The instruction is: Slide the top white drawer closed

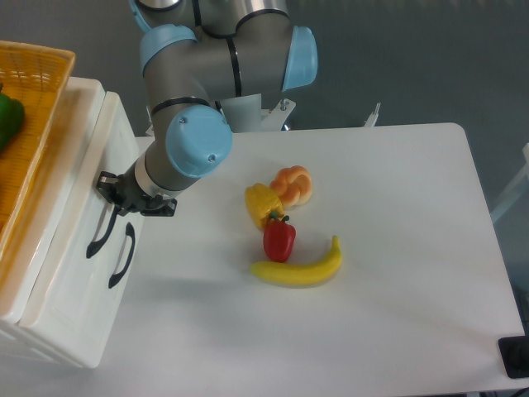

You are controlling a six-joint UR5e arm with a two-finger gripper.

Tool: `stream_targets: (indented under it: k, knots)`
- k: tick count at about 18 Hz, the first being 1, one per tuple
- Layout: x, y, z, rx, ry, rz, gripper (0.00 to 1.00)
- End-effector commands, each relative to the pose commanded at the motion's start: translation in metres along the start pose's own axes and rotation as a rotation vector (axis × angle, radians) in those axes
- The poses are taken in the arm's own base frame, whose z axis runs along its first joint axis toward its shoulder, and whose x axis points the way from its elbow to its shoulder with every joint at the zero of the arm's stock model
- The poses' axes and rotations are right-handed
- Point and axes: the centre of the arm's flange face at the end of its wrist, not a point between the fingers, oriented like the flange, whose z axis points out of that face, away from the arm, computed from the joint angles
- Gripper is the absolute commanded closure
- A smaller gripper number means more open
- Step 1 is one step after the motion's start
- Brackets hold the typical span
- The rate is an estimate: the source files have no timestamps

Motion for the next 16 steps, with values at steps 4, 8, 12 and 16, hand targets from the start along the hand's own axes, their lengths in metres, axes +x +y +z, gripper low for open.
stream_targets:
  k: [4, 8, 12, 16]
  knots:
    - [-0.004, 0.001, -0.003, 0.005, -0.008, 0.006, 0.47]
    - [-0.023, 0.004, -0.017, 0.017, -0.035, -0.008, 0.00]
    - [-0.065, 0.012, -0.051, 0.069, -0.051, -0.074, 0.00]
    - [-0.111, 0.023, -0.097, 0.141, -0.075, -0.123, 0.00]
